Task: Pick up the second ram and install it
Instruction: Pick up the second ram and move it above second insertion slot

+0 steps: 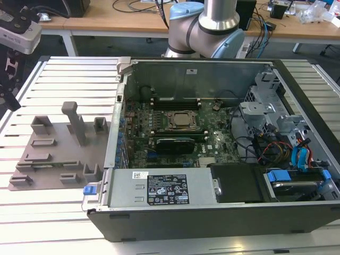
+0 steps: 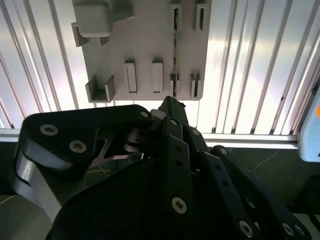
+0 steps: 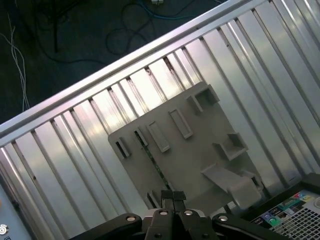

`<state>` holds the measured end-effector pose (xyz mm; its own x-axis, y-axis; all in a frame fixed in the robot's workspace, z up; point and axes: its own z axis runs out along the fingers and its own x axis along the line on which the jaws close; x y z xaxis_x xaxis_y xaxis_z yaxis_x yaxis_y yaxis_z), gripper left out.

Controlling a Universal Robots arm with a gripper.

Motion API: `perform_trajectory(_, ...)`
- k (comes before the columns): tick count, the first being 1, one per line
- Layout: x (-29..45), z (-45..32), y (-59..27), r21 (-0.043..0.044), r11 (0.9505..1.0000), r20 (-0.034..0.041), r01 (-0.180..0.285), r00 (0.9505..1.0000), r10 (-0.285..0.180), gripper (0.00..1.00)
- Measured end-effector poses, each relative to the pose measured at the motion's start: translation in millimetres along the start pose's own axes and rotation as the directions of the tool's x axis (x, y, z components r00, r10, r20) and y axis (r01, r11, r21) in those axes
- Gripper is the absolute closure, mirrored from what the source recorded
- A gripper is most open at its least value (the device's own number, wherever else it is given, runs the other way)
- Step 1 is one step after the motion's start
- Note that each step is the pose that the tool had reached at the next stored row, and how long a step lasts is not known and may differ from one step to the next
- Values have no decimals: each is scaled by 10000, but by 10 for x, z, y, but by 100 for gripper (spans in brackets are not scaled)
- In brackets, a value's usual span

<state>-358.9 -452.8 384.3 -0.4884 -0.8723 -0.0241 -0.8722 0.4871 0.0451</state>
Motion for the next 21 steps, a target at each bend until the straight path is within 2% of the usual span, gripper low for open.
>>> perform_trajectory(5, 0, 0, 0, -12, 9988, -22, 492, 9988, -492, 90)
perform_trajectory(10, 0, 0, 0, -28, 9942, -47, 1075, 9942, -1075, 90)
perform_trajectory(12, 0, 0, 0, -41, 9890, -64, 1477, 9890, -1477, 90)
perform_trajectory(16, 0, 0, 0, -50, 9837, -77, 1800, 9836, -1800, 90)
perform_trajectory(21, 0, 0, 0, -67, 9733, -97, 2294, 9733, -2294, 90)
